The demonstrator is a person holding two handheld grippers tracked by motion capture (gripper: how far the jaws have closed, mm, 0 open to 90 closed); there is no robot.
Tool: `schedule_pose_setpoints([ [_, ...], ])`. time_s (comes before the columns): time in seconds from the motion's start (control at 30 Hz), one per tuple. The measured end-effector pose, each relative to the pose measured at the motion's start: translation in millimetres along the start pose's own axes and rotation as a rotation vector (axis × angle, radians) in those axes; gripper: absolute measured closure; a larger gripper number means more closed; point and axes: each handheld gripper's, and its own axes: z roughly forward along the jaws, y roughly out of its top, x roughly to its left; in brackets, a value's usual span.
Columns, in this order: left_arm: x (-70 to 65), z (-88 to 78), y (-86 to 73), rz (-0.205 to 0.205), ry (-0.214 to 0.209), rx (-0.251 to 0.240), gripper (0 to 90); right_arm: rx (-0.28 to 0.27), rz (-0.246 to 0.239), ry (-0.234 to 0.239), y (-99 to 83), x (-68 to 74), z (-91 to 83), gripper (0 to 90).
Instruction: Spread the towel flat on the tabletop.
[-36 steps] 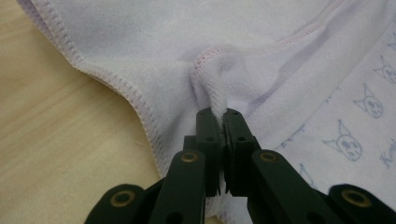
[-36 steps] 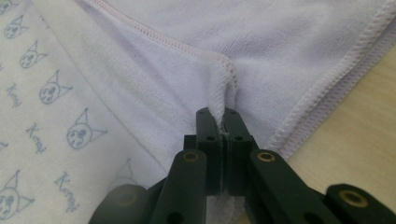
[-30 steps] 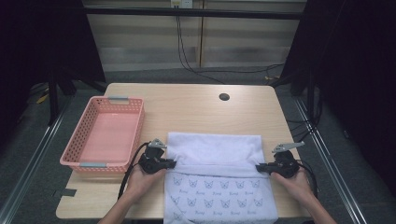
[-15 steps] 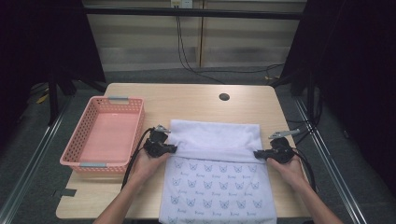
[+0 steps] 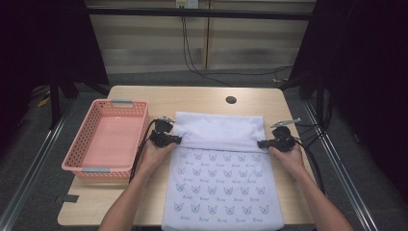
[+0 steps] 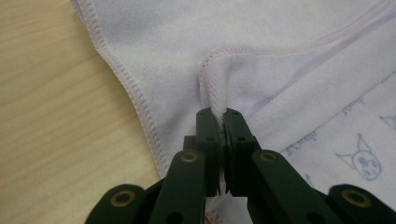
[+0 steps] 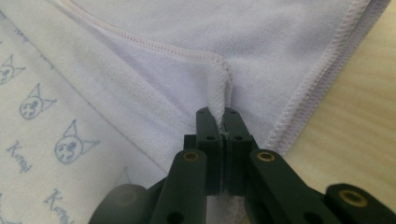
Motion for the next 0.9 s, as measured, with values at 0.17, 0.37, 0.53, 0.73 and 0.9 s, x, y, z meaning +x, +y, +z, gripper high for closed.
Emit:
schedule_pose_setpoints([
  [0.17,8.1,4.8,5.9,-0.025,0.01,-0.016,86.6,-0.014,0.02,-0.008,11.1,-9.0,9.1,88.2],
  [0.37,15.6,8.4,11.7,-0.037,0.015,-0.02,86.6,-0.011,0.028,-0.028,23.4,-14.4,17.6,88.2],
  [0.53,22.2,11.3,16.4,-0.048,0.022,-0.025,86.6,-0.008,0.044,-0.051,34.0,-17.2,25.2,88.2],
  [0.73,28.1,16.1,25.6,-0.036,0.049,-0.014,86.6,-0.022,0.069,-0.065,42.7,-21.9,33.2,88.2],
  [0.9,37.1,22.6,32.2,-0.053,0.047,-0.037,86.6,-0.021,0.073,-0.101,50.8,-22.5,39.2,88.2],
])
